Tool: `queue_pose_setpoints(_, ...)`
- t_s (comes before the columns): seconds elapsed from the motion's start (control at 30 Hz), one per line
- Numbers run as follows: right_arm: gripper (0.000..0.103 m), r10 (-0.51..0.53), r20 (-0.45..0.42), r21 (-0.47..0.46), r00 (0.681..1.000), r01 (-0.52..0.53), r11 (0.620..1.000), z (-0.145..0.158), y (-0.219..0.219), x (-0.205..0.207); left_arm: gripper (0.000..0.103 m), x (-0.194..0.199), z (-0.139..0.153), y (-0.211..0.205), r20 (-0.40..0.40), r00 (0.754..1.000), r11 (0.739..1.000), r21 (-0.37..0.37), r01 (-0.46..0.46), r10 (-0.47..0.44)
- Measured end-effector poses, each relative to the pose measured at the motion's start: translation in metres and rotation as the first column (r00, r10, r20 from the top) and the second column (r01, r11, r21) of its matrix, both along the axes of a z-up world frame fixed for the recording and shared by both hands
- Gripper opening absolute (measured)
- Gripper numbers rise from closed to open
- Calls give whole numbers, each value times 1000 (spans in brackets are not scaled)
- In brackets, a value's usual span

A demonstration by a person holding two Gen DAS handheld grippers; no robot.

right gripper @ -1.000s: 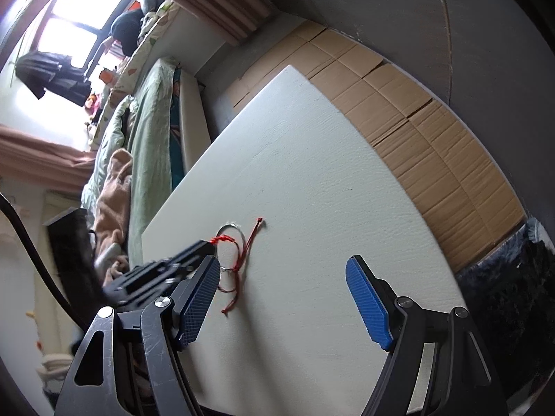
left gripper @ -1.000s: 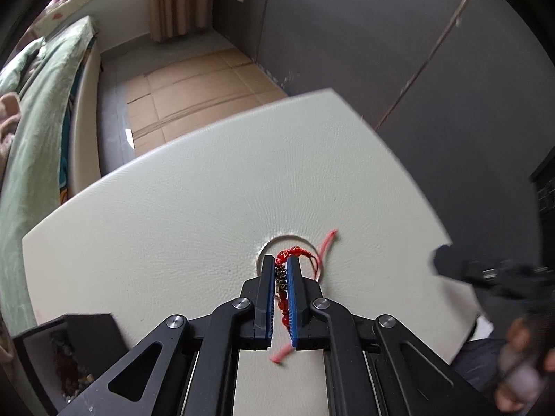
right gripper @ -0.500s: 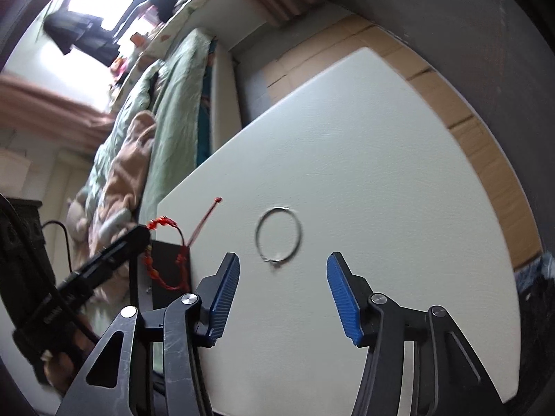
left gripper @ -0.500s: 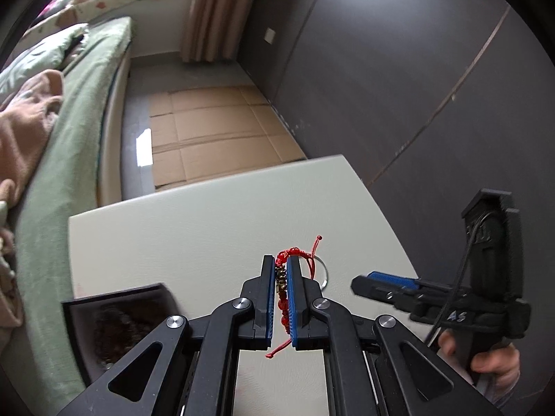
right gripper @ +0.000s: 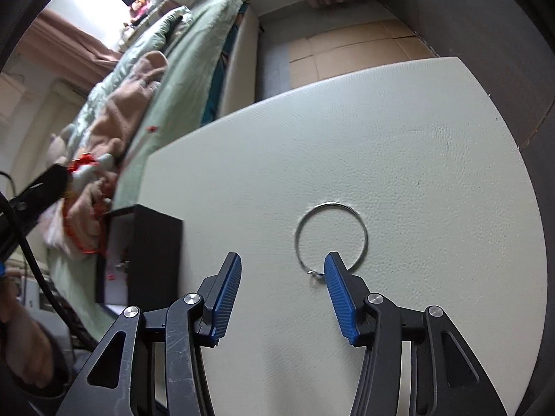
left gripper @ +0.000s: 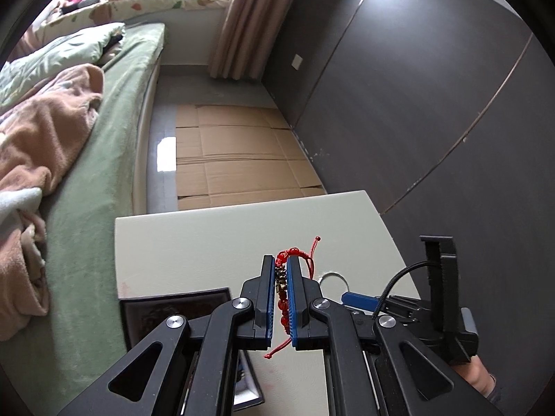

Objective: Organize jewelry
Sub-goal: 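Lift the red bracelet with the left tool while the right tool grasps the silver hoop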

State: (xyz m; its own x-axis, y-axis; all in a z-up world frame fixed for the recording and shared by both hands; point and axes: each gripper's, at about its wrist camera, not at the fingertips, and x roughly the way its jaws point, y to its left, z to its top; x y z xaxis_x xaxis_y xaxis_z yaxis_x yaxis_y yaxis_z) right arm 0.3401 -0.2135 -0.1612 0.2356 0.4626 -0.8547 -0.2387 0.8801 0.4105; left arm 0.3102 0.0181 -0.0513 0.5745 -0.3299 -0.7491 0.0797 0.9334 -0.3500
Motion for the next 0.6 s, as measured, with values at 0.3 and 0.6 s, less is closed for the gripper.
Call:
queue_pose_setpoints(0.3, 51, 10, -46, 22, 999, -9, 1000, -6, 9, -5, 6, -20, 7, 4, 2, 1000, 999, -32, -12, 12)
queue_pose_setpoints(0.6, 51, 49, 21, -77, 999, -47, 996, 1, 29, -11, 6, -22, 10, 15, 6, 1000, 998, -48, -28, 28)
